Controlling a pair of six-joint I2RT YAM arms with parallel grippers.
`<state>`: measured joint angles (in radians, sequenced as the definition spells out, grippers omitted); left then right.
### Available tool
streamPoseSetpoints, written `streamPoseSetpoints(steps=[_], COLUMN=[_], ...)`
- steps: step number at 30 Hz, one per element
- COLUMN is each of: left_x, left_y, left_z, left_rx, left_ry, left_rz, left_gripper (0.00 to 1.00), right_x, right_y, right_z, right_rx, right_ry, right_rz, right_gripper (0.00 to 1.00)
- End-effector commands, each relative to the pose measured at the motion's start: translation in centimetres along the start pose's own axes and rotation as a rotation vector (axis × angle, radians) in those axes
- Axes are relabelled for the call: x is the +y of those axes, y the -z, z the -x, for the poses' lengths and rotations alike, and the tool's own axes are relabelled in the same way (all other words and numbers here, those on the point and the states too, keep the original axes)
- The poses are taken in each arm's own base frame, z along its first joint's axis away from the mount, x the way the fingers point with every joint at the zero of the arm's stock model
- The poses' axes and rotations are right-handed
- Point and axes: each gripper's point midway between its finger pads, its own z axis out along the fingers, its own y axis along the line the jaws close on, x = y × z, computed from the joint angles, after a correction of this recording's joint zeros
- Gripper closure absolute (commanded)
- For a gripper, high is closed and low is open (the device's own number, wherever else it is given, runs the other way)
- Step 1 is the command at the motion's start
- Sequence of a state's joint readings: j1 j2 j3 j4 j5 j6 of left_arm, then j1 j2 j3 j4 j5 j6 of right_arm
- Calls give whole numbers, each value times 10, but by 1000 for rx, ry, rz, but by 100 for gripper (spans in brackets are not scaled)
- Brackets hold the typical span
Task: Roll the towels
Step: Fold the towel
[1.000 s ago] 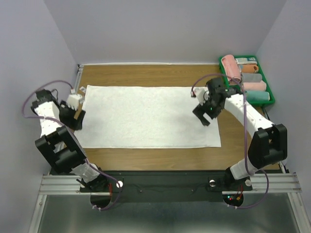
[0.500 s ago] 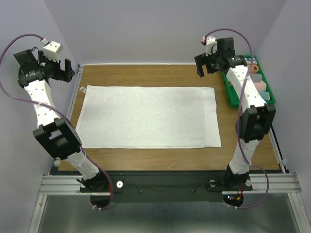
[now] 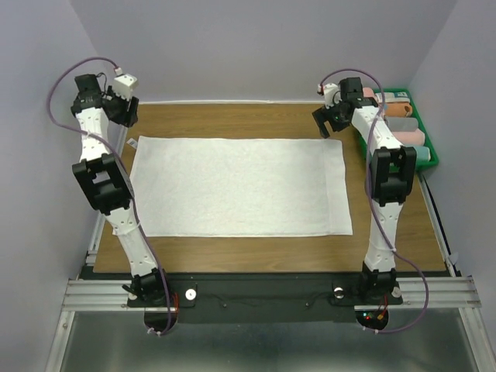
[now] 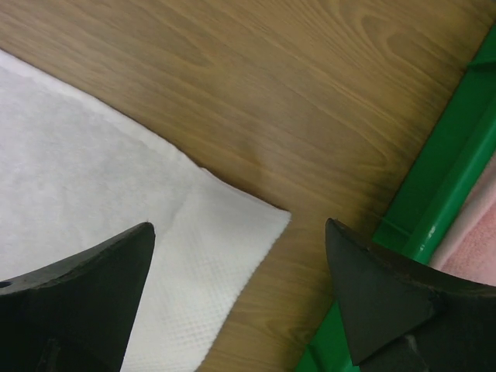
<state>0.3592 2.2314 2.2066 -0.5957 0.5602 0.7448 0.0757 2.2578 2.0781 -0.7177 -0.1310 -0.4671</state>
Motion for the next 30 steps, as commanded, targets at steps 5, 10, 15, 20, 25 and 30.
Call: streamPoseSetpoints(steps=[5,10,15,20,25,30], left_x=[-25,-23,-23,-21,-21,-17], left_y=[-35,-59,-69,-79,-83,-83], left_z=[-47,-67,-71,-83,-85,-85], left_rx=[152,180,177,188,178,178], left_ry=[-43,-15,1,8,22,23], left_rz=[-65,-51,-54,-31,-30,-11], left_gripper=[38,39,44,51,60,60], right_x=[-23,-28,-29,-40,-44,-49], right_y=[-5,-18,-22,-27,-29,-32], right_z=[-19,-32,-32,-37,-31,-28], right_rx=[36,68,60,34,-6,-23], right_ry=[30,14,-24,-147,-239,-303], right_rz=[-3,-1,14,46,79,88], right_gripper=[6,8,10,12,12,17])
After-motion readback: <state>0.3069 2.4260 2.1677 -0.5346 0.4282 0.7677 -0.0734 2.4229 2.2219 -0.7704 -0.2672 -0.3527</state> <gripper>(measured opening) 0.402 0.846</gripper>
